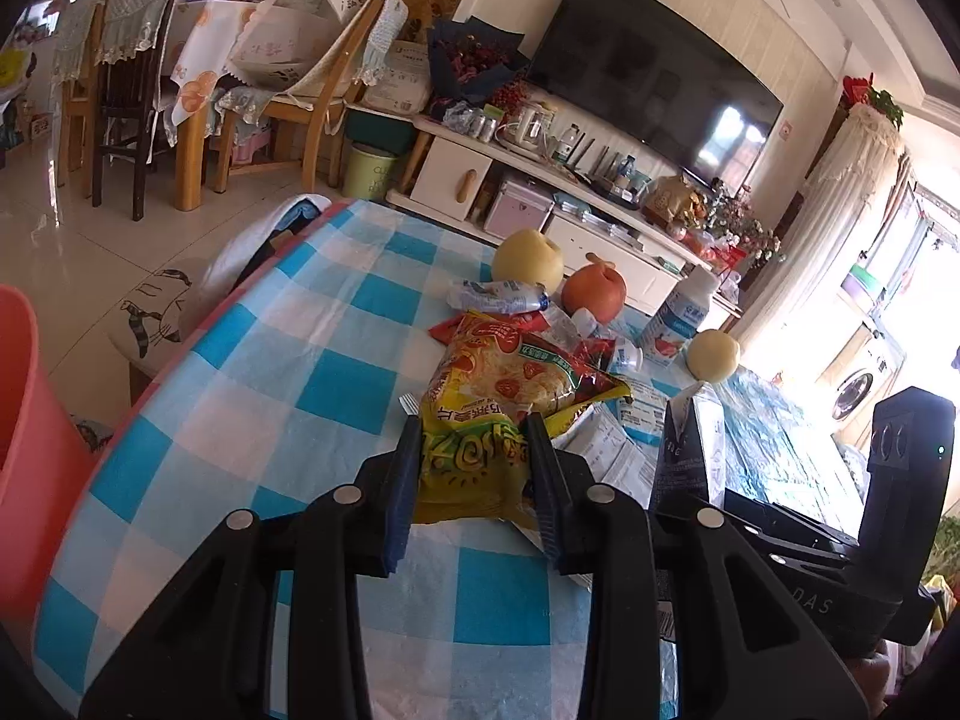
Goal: Collect trash
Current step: 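Grasp the white milk carton with the right gripper while the left holds the bag, then carry both items over the pink bucket and open both grippers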
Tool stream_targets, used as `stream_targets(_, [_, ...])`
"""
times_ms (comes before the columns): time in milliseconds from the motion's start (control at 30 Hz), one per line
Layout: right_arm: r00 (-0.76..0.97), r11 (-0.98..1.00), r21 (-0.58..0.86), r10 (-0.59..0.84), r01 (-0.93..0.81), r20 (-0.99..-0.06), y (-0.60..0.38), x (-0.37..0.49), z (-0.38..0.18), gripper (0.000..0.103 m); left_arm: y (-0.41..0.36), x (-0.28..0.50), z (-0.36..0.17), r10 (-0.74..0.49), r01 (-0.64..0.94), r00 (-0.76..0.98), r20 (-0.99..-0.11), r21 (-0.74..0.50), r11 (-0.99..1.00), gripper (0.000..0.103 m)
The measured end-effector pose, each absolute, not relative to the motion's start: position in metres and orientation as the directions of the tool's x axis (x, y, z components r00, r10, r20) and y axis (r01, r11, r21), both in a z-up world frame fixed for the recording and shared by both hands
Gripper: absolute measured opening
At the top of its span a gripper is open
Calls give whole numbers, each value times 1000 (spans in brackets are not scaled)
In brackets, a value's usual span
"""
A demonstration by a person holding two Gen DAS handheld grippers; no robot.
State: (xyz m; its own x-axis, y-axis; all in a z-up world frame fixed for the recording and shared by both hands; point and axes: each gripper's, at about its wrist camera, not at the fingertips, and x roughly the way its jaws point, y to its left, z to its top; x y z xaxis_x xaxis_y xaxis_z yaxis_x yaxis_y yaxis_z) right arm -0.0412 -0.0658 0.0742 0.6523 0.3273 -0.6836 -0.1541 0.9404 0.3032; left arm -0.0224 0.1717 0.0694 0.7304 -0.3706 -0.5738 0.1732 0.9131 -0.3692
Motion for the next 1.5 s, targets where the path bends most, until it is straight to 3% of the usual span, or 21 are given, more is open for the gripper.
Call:
stream_targets(267, [639,918,318,393,-235,-662,-17,-35,100,59,218,-24,89,-300,80,792,-531,-398,914,36])
stream_targets(567, [588,848,354,529,-394,-612,77,-22,143,59,324,-43,108,-106,-142,871,-479,-453,880,36])
stream_targets(767, [524,787,357,606,-502,-598,162,-13,161,59,392,-55,100,55,-338,847,-528,-458,822,36])
stream_targets(1267, [414,729,337,639,-596,-648,306,1,136,62,468,-64,74,201,-570,746,-635,-452,686,37])
stream_targets(1300, [417,731,340,638,-591,-648,305,3,132,65,470,-64,74,211,-576,743,-635,-447,684,39])
stream_targets(1400, [445,756,335,618,-563,-648,302,2,127,77,473,-66,76,259,-604,736,-626,-434,668,59])
stream_targets(1500, [485,778,308,595,-548,-641,291,-3,125,84,471,-68,77,298,-618,735,-610,-421,664,71])
